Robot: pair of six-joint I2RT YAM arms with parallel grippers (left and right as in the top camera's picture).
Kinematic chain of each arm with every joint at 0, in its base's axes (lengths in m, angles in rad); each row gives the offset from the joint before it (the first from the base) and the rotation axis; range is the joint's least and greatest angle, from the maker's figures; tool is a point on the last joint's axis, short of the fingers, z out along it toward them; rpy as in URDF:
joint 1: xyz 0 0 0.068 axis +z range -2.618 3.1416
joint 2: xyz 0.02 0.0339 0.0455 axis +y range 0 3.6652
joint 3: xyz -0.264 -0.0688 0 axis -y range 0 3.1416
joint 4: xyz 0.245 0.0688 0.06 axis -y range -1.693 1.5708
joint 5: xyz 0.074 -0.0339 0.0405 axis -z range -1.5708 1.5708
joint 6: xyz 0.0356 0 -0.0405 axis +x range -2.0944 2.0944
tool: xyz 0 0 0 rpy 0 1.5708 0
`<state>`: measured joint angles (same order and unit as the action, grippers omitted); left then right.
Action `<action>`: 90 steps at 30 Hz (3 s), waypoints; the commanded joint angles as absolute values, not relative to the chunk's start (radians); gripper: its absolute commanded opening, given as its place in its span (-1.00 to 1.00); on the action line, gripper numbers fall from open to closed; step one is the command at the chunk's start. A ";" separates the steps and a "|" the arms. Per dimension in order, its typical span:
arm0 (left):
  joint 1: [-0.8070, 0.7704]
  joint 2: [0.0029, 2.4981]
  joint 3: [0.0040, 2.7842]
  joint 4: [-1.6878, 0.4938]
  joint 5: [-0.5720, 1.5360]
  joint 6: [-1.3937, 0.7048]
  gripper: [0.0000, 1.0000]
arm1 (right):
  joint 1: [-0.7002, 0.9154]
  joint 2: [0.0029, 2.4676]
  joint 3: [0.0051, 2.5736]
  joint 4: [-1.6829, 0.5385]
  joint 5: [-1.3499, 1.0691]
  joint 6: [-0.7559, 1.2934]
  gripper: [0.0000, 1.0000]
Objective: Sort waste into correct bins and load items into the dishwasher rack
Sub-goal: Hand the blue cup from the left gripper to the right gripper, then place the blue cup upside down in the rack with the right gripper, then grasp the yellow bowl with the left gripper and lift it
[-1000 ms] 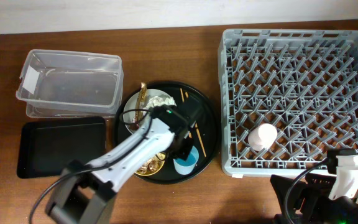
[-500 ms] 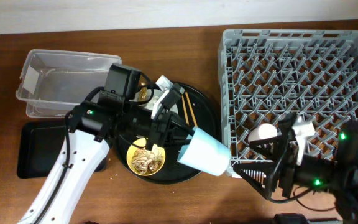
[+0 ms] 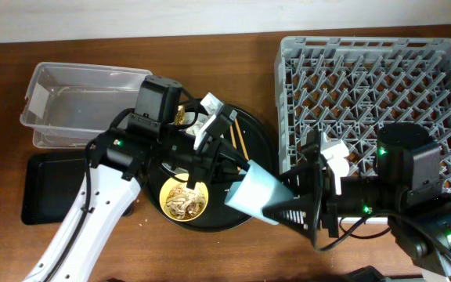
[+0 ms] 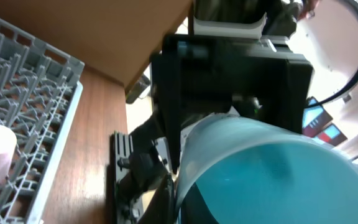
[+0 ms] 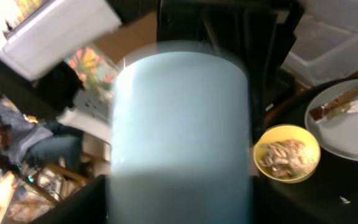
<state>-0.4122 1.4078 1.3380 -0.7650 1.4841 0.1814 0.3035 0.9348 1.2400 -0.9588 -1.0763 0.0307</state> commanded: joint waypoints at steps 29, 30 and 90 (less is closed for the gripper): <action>-0.416 1.359 1.349 -0.950 0.945 0.118 0.52 | -0.183 1.367 1.575 -1.640 0.037 0.211 0.27; -0.416 1.359 1.349 -0.949 0.945 0.118 0.52 | -0.268 1.431 1.575 -1.613 -0.056 0.173 0.25; -0.697 1.595 0.839 -0.550 -0.057 -0.419 -0.51 | -0.051 0.889 1.623 -1.695 -0.550 0.056 0.91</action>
